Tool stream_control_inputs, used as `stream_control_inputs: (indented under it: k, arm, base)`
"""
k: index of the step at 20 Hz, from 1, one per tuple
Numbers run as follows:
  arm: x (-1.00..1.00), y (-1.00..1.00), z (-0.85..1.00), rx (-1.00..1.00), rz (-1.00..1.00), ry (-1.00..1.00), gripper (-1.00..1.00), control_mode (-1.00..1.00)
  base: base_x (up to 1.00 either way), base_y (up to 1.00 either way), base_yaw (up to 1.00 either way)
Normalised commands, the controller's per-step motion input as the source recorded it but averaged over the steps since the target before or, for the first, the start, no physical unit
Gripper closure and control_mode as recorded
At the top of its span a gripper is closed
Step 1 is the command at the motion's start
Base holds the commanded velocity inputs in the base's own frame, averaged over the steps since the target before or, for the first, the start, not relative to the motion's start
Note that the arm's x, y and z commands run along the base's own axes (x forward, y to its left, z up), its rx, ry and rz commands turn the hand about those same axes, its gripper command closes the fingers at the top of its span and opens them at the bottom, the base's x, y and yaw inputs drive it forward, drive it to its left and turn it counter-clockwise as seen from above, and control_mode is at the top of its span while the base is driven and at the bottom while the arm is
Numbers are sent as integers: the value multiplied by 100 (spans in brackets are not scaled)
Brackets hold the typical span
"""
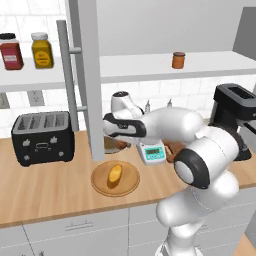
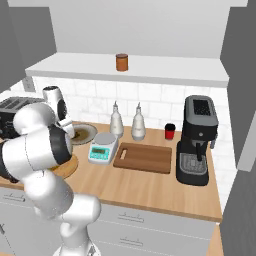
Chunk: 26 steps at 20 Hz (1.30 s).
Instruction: From the different types of pastries on the counter, select a croissant and place it on the cutting board. Then retrieve a jar of jam from the cabinet and place it alongside the croissant on the cutting board.
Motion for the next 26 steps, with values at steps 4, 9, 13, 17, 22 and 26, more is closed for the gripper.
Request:
stream_control_inputs:
  k: [4, 9, 13, 17, 22, 26]
  arm:
    - [-88, -56, 31, 0, 0, 18, 100, -100]
    - [-69, -40, 28, 0, 0, 8, 100, -100]
    - [-61, -2, -8, 0, 0, 0, 100, -100]
    - [-45, -9, -3, 0, 2, -12, 100, -100]
    - [-42, -45, 30, -2, 20, -17, 100, -100]
    - [-13, -44, 25, 0, 26, -4, 100, -100]
  base:
    - [0, 0, 0]
    - [0, 0, 0]
    - [0, 0, 0]
    - [0, 0, 0]
    - [0, 0, 0]
    - [0, 0, 0]
